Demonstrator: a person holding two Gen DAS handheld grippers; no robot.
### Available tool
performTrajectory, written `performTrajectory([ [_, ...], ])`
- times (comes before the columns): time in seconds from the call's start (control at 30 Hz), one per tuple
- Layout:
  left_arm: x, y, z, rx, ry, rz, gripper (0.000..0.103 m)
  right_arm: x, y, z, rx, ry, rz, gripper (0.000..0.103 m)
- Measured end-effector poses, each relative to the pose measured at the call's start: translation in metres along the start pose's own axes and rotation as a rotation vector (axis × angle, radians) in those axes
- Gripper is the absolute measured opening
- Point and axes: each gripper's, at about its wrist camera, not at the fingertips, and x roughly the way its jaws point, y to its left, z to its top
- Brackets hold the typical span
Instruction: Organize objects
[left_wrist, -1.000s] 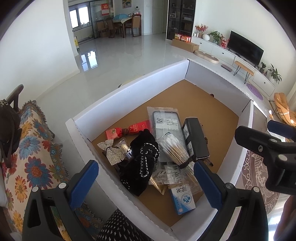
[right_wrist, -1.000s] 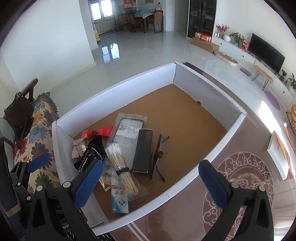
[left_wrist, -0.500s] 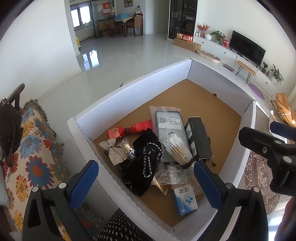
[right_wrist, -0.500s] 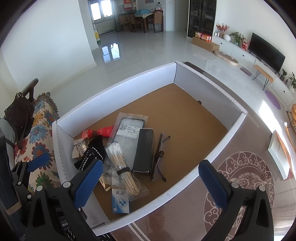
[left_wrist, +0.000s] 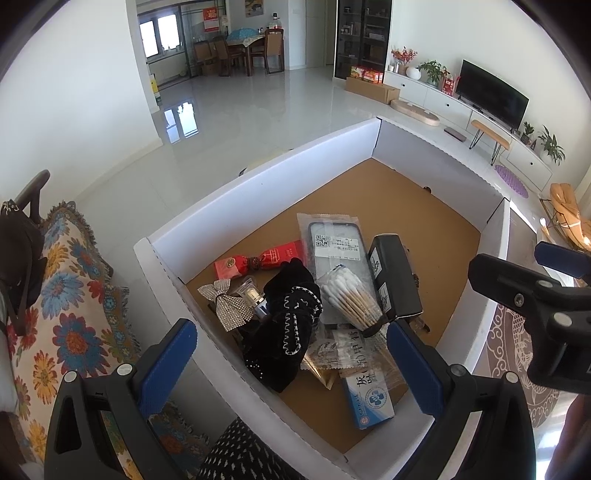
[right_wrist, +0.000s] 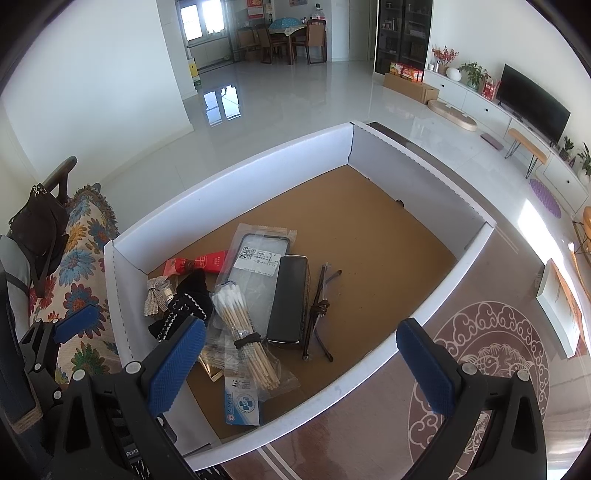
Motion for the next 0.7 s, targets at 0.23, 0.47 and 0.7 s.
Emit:
performTrajectory([
  [0.23, -0.0005, 0.0007, 0.0009, 0.001, 0.0, 0.001, 0.103, 0.0011, 0.0006, -0.0007, 0.0, -0.001, 0.0, 0.103],
  [0.47, -0.0011, 0.0007, 0.0013, 0.003, 0.001, 0.002, 0.103, 0.0015, 0.0007, -0.0009, 0.001, -0.001, 0.002, 0.103],
  [0.7, -0.0013, 0.001, 0.0013, 0.003, 0.001, 0.003, 0.103, 0.0021, 0.0008, -0.0013, 0.002, 0.0, 0.002, 0.103],
])
